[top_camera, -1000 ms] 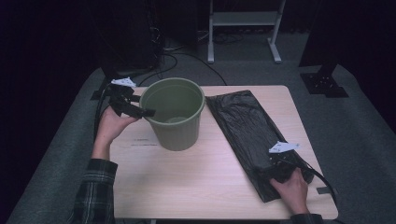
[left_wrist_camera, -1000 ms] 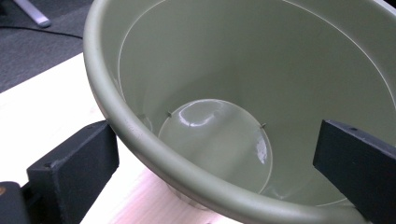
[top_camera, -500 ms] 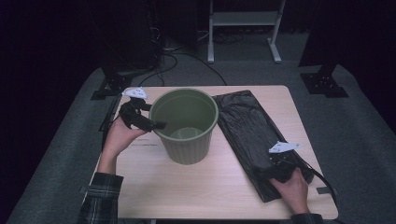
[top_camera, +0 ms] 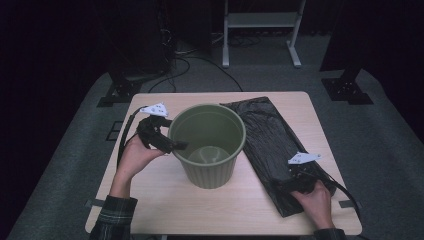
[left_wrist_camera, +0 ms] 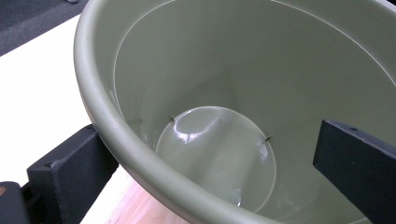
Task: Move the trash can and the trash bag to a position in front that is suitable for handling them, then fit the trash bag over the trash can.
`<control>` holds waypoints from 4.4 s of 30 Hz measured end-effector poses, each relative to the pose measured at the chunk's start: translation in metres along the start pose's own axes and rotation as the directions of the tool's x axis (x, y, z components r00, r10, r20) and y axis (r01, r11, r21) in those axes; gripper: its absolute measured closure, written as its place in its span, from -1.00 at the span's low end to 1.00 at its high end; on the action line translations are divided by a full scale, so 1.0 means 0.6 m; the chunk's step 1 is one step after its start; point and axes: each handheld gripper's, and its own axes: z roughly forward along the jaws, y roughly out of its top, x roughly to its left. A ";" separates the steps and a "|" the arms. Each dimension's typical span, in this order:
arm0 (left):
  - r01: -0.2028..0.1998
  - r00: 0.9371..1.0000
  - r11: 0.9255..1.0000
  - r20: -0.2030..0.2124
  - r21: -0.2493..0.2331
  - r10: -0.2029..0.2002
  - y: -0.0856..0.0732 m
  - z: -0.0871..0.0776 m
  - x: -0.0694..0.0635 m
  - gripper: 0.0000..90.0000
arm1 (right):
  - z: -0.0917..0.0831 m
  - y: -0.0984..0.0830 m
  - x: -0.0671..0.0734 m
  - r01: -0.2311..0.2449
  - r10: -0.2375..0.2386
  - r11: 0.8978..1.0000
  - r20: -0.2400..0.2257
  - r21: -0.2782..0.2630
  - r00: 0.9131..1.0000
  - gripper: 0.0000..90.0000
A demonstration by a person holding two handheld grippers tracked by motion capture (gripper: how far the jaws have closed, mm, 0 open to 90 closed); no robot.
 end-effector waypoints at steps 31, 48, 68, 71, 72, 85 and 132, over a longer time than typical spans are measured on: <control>-0.028 0.993 0.995 -0.119 -0.099 0.016 0.002 -0.077 -0.052 -1.00 | 0.001 0.000 0.001 0.008 -0.008 1.000 -0.006 0.004 1.000 -1.00; 0.006 0.987 0.996 -0.159 -0.091 -0.020 -0.084 -0.110 -0.105 -1.00 | 0.001 0.000 0.001 0.008 -0.008 1.000 -0.007 0.003 1.000 -1.00; 0.008 0.981 0.997 -0.192 -0.074 -0.022 -0.185 -0.049 -0.120 -1.00 | 0.001 0.000 0.001 0.008 -0.008 1.000 -0.007 0.003 1.000 -1.00; 0.015 0.981 0.997 -0.190 -0.072 -0.028 -0.193 -0.042 -0.115 -1.00 | 0.001 0.000 0.001 0.008 -0.008 1.000 -0.008 0.003 1.000 -1.00; 0.017 0.982 0.997 -0.186 -0.074 -0.031 -0.198 -0.039 -0.113 -1.00 | 0.001 0.000 0.001 0.008 -0.008 1.000 -0.007 0.003 1.000 -1.00; 0.037 0.981 0.998 -0.187 -0.051 -0.046 -0.244 0.016 -0.079 -1.00 | 0.001 0.000 0.001 0.007 -0.007 1.000 -0.007 0.003 1.000 -1.00; 0.074 0.969 0.993 -0.240 0.092 -0.050 -0.289 0.072 -0.051 -1.00 | -0.004 -0.005 0.004 0.000 0.000 1.000 0.001 0.003 1.000 -1.00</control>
